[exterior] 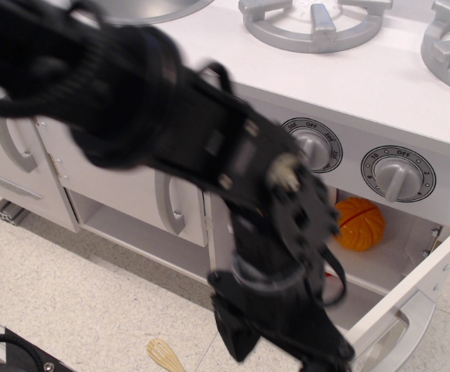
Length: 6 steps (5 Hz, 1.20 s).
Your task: Close oven
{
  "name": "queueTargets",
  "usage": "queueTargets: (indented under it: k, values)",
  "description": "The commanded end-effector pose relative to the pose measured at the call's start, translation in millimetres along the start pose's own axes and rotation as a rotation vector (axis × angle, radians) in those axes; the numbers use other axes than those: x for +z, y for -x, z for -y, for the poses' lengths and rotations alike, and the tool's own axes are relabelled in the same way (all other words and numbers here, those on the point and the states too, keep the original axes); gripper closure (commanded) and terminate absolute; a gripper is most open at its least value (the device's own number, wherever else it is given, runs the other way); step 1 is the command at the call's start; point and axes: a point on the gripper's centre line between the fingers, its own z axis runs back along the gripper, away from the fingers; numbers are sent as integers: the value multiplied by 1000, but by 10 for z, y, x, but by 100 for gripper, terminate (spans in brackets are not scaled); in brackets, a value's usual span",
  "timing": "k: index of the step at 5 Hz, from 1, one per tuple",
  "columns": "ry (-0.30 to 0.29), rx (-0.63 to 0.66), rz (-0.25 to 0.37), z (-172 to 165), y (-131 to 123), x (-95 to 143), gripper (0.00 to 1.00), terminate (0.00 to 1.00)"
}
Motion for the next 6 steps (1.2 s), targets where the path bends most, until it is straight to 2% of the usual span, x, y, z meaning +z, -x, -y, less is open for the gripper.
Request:
queueTargets:
  k: [1,2,3,5,6]
  values:
    - [-64,-36,35,73,8,-203,0,0]
    - [-78,-3,51,-55,-37,-162,0,0]
    - [-52,36,54,-207,-89,-20,0,0]
    - [-96,88,90,-478,-161,128,0,0]
    - [-91,99,96,-463,-171,188,0,0]
